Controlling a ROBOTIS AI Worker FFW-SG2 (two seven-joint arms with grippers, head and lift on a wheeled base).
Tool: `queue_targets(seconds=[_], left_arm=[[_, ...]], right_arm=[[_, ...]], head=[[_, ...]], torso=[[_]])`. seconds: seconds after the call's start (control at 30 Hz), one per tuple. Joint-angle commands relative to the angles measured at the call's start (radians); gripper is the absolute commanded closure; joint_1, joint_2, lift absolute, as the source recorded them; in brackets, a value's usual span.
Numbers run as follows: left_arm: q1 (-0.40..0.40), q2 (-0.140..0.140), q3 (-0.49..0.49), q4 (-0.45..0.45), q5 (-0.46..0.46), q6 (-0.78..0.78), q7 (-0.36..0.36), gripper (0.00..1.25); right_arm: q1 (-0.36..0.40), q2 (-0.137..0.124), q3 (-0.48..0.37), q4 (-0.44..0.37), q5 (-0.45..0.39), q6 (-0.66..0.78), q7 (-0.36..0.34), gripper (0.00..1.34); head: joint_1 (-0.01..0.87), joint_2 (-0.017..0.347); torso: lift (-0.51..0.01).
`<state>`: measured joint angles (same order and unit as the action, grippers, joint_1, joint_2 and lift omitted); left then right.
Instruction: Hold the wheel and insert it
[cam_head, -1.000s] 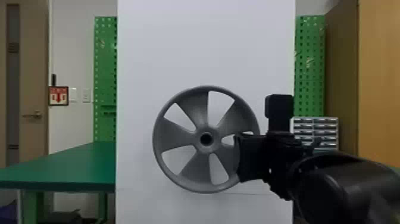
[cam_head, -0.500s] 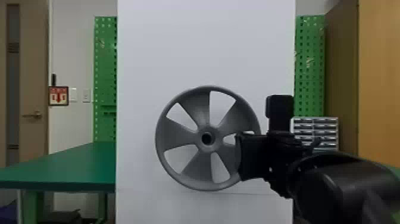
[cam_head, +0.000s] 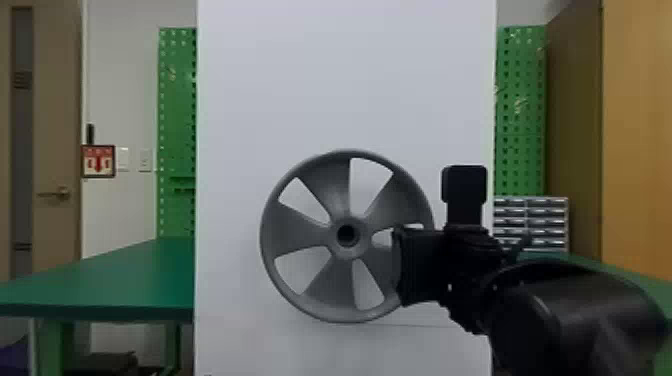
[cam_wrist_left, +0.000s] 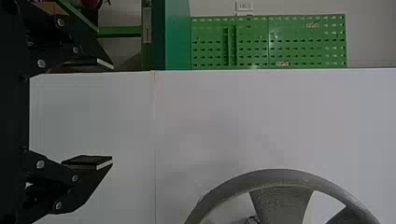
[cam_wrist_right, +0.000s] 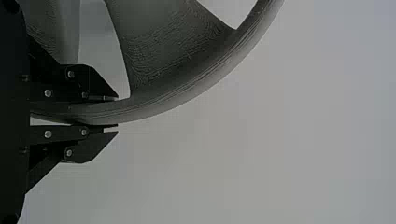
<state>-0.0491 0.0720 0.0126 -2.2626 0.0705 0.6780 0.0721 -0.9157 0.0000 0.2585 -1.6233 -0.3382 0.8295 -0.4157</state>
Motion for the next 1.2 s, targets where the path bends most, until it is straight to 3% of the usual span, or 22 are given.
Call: queue_targets(seconds=[0.0, 0.8, 1.17], left_arm=[[0.0, 0.0, -0.002, 0.0, 0.0, 0.0, 0.002, 0.54], [-0.005, 0.0, -0.006, 0.005, 0.0, 0.0, 0.003, 0.54], [-0.005, 0.0, -0.008, 0.006, 0.0, 0.0, 0.003, 0.54]], right_arm=[[0.0, 0.001, 0.004, 0.003, 0.007, -0.012, 0.0, 1.19], [-0.011, 0.001, 0.013, 0.039, 0.013, -0.046, -0.005, 1.19], [-0.014, 0.001, 0.031, 0.043, -0.004, -0.056, -0.063, 1.19]], head=[[0.005, 0.094], [0.005, 0.095], [0.005, 0.095]], torso=[[-0.48], [-0.48], [-0.48]])
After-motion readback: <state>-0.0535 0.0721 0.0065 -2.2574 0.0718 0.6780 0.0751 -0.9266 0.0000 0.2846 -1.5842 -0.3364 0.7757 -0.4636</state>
